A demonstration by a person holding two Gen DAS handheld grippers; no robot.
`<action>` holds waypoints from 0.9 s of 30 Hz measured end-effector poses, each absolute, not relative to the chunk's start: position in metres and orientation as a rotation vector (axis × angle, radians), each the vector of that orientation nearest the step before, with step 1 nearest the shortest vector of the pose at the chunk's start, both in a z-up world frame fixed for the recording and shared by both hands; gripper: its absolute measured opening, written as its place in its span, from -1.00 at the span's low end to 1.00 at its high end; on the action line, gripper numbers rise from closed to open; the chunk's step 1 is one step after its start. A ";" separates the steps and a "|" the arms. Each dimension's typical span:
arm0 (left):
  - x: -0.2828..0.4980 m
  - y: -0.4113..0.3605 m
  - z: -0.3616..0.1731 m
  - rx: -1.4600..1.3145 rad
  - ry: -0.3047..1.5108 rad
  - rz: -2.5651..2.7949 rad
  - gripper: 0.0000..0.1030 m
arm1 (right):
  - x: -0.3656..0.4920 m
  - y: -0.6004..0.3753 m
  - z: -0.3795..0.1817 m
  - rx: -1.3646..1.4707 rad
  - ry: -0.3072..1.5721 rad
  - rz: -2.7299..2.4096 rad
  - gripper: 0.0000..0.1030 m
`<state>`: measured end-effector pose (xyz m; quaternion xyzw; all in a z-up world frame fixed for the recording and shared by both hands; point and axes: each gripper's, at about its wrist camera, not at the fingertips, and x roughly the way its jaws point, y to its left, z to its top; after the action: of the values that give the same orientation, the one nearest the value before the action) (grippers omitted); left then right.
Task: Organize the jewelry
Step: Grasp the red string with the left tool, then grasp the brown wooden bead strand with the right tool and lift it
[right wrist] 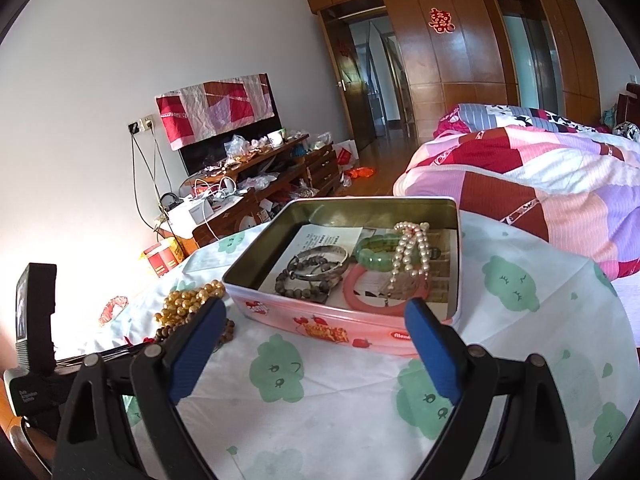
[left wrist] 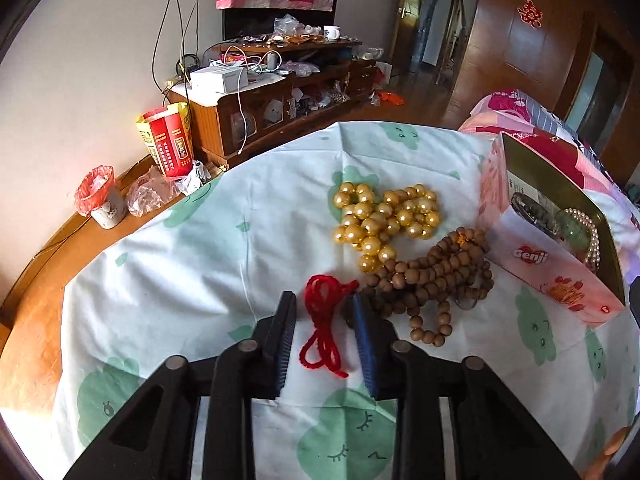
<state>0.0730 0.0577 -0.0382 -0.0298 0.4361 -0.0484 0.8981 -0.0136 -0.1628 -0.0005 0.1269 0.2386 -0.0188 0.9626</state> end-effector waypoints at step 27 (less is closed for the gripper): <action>0.037 0.097 0.000 -0.276 0.543 -0.109 -0.91 | 0.053 -0.093 -0.028 0.414 0.743 0.274 0.39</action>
<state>0.0373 0.0966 -0.0004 -0.1356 0.2671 -0.0535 0.9526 0.0533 -0.0933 -0.0283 0.2002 0.3591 0.1327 0.9019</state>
